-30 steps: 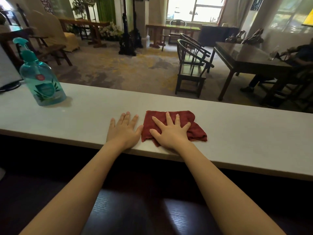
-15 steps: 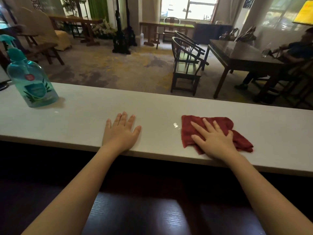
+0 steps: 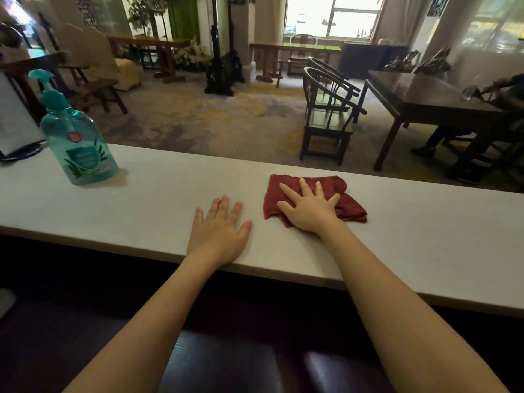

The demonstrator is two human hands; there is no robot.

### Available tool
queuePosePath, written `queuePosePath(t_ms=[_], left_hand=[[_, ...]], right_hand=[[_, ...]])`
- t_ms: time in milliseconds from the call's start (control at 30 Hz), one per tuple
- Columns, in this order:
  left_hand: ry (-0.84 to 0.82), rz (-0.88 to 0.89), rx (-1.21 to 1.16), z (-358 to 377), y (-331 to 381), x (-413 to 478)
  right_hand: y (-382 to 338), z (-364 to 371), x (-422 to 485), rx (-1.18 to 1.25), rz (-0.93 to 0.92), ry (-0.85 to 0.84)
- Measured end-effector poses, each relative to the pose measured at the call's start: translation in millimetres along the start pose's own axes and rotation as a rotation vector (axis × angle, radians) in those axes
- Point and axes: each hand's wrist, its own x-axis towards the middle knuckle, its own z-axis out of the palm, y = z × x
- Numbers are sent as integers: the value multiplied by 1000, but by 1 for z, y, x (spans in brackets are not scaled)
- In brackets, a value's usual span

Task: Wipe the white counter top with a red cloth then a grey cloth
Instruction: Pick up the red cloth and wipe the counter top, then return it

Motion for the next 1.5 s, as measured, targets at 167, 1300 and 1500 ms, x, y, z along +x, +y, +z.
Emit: queuePosePath(t_ms=[167, 1300, 1500], left_hand=[[10, 0, -9, 1, -2, 1], [214, 465, 52, -53, 58, -71], [290, 501, -2, -81, 88, -67]], right_hand=[[-22, 11, -20, -1, -82, 18], [14, -24, -159, 218, -261, 362], [31, -62, -167, 230, -248, 409]])
